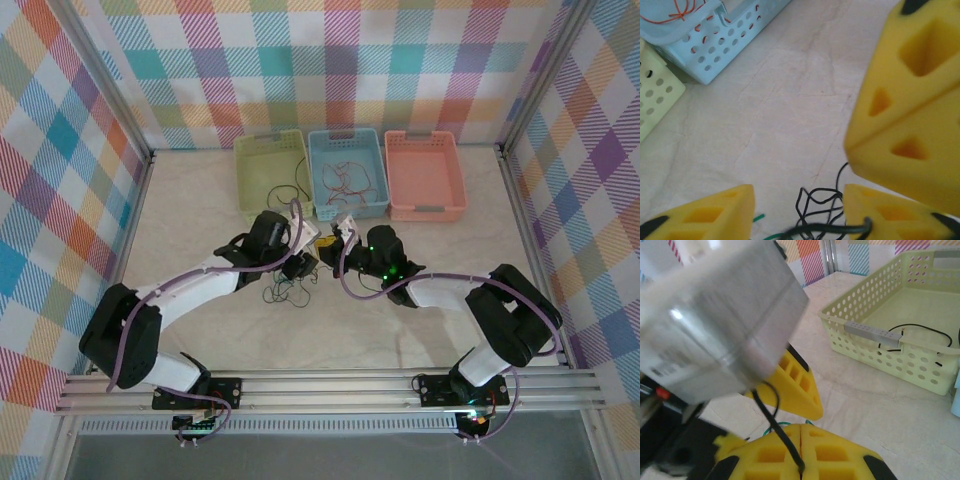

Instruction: Untangle the cables

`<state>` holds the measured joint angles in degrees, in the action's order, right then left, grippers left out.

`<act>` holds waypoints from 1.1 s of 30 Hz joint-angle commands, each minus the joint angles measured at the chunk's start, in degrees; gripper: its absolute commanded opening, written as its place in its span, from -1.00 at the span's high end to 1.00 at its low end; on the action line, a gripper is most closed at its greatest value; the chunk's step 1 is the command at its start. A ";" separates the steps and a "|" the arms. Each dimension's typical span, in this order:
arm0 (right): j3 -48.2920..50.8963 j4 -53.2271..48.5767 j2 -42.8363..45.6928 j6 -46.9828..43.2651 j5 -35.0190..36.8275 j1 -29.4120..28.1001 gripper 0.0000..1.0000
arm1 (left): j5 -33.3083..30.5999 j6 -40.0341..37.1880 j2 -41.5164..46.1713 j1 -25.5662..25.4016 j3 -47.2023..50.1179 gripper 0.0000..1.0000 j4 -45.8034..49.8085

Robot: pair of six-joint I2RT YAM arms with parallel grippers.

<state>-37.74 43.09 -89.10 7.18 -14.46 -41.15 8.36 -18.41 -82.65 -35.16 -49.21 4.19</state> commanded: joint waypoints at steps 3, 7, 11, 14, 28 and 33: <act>1.30 3.77 1.89 1.21 -1.41 0.62 1.00 | -5.04 0.20 -0.24 -0.57 -0.12 0.84 -4.78; 2.05 5.14 2.15 2.31 -1.38 1.24 1.00 | -12.37 2.32 1.01 -0.57 -0.81 0.90 -4.33; 2.47 5.42 2.52 2.40 -1.10 1.51 1.00 | -21.23 4.26 5.53 -0.01 1.85 0.88 -7.85; 2.73 5.84 2.70 2.39 -1.10 1.73 1.00 | -29.35 5.78 8.67 0.80 2.73 0.74 -8.49; 2.83 6.64 2.61 1.68 -4.53 1.78 1.00 | -44.70 23.80 15.14 11.29 0.15 0.49 -1.95; 2.58 6.31 2.53 1.61 -4.78 1.77 1.00 | -41.26 28.14 16.26 15.18 -0.32 0.51 1.24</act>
<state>-35.33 47.20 -87.90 8.60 -17.67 -39.70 -34.06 4.84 -67.72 -21.67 -47.62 2.33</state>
